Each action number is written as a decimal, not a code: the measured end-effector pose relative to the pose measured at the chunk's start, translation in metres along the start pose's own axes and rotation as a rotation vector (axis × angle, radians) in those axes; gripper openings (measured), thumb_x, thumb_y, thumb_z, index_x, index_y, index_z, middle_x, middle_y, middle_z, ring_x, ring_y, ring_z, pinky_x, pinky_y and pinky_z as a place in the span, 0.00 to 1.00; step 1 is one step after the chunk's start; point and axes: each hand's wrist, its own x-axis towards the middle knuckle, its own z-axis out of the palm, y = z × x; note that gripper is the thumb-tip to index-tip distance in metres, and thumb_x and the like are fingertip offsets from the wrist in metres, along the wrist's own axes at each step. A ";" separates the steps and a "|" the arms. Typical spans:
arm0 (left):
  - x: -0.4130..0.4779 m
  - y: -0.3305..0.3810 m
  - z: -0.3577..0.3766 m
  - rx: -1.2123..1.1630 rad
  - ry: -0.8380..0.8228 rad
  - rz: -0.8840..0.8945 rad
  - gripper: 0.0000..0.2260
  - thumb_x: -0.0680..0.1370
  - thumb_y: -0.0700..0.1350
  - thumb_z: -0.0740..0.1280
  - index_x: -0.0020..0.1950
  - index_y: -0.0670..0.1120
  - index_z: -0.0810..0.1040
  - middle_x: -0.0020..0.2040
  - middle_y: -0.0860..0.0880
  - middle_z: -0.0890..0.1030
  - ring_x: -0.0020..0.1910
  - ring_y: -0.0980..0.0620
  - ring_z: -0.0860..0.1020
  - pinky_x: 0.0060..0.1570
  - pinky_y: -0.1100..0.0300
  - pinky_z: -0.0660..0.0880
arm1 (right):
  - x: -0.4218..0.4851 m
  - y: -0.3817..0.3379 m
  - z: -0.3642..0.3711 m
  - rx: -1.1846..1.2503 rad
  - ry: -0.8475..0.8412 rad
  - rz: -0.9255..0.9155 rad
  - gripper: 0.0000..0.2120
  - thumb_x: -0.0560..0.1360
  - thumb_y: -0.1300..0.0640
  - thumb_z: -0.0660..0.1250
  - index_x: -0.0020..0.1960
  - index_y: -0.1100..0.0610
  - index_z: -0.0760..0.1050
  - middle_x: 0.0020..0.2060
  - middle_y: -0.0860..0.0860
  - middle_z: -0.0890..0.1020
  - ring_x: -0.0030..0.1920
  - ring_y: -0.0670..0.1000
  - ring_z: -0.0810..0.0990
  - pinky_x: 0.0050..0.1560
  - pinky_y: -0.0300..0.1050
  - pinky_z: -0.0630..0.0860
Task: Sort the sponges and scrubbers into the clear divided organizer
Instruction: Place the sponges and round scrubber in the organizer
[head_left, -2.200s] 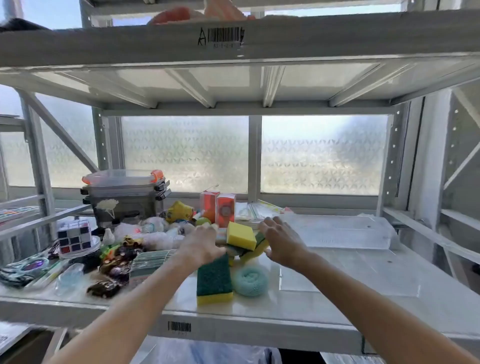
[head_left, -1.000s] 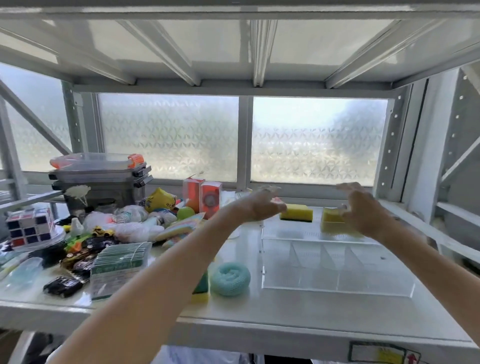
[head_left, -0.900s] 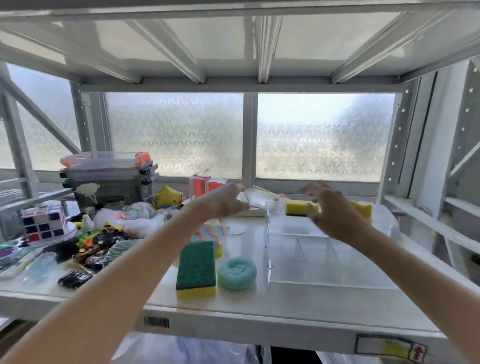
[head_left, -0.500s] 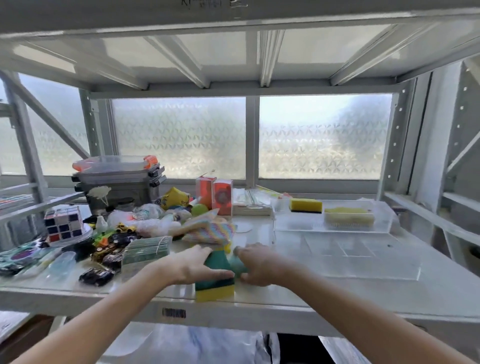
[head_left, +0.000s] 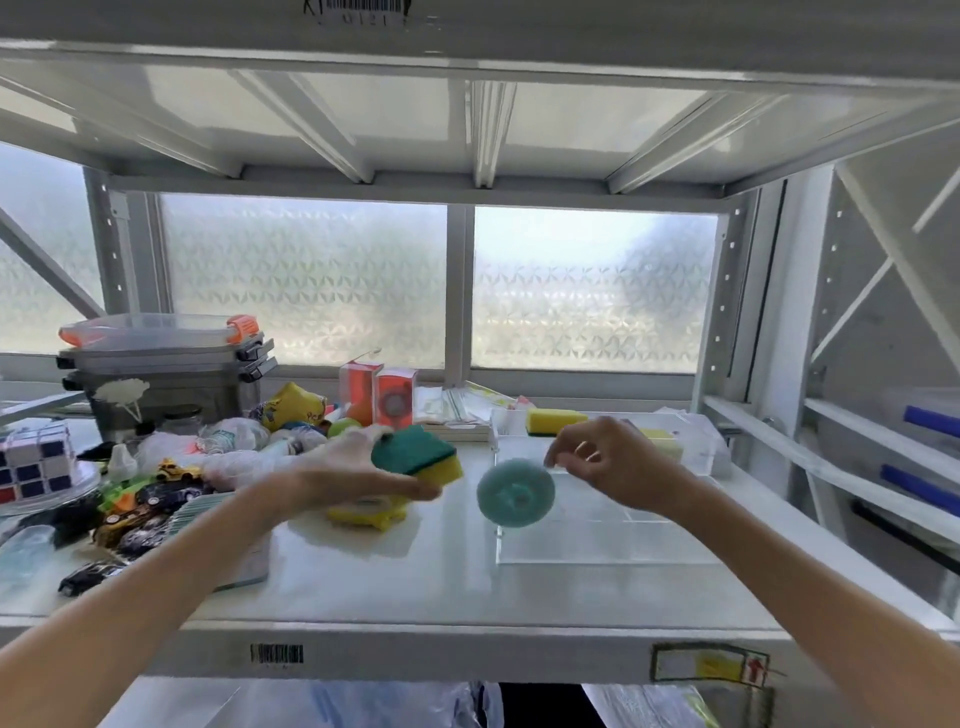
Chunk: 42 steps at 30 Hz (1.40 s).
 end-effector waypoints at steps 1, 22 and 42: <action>0.013 0.011 -0.003 -0.039 0.062 0.035 0.39 0.61 0.65 0.75 0.67 0.49 0.69 0.56 0.52 0.78 0.50 0.55 0.77 0.47 0.64 0.74 | 0.001 0.009 -0.003 -0.026 0.064 0.031 0.07 0.74 0.60 0.66 0.42 0.55 0.83 0.37 0.51 0.84 0.38 0.52 0.82 0.46 0.50 0.80; 0.082 0.048 0.018 0.046 0.309 0.042 0.46 0.61 0.65 0.75 0.72 0.46 0.65 0.63 0.44 0.67 0.57 0.49 0.66 0.60 0.53 0.70 | -0.044 -0.017 0.094 -0.131 -0.122 -0.305 0.20 0.78 0.43 0.58 0.34 0.55 0.74 0.37 0.50 0.77 0.42 0.50 0.74 0.42 0.48 0.73; 0.165 0.121 0.023 0.078 0.133 -0.094 0.45 0.56 0.72 0.72 0.63 0.43 0.73 0.60 0.43 0.72 0.60 0.46 0.72 0.61 0.56 0.72 | 0.014 0.128 -0.042 -0.376 0.174 0.586 0.16 0.75 0.48 0.61 0.32 0.56 0.74 0.33 0.52 0.78 0.37 0.54 0.78 0.39 0.45 0.72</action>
